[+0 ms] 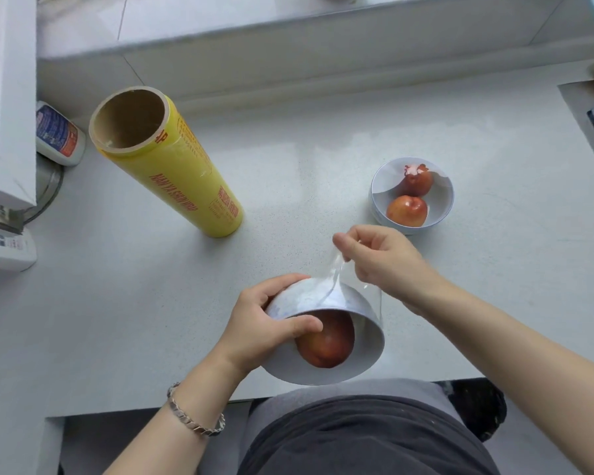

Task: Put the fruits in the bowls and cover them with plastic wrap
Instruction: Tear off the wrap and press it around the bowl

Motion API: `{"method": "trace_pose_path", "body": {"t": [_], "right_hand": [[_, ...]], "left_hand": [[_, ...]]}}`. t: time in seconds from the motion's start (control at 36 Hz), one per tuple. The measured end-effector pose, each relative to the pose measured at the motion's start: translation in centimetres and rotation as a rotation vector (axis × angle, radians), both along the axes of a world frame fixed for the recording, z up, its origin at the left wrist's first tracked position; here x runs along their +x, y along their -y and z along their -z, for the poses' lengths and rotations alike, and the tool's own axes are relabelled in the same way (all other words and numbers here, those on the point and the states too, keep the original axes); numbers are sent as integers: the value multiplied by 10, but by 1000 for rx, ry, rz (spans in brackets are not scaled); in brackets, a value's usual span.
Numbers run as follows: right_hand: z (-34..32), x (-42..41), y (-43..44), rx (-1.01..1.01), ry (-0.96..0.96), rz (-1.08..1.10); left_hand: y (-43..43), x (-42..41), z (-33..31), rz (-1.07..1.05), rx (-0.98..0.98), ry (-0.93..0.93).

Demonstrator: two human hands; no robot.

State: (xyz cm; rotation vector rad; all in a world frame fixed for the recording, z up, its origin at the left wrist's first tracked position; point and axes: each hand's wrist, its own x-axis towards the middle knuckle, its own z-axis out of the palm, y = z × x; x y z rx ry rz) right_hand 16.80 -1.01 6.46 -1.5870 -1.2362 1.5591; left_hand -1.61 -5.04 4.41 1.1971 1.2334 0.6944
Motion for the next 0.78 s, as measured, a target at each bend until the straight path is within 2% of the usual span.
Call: {"method": "trace_pose_path", "body": {"t": [0.11,0.22,0.33,0.53,0.78], "right_hand": [[4,-1,-2,151,37,130],[11,-7,-4,177,59,176],[20,-11,-8,80,95,131],[19,-7,-7,-268,113,-132],[13,3,-1,-352,-3,-221]], "left_hand": [[-3,1,-5,53,39,29],[-3,3,-9,93,80,45],[-2,3,-10,78,117,39],[1,1,-14,59,205,60],[-1,-1,-21,123,204,134]]}}
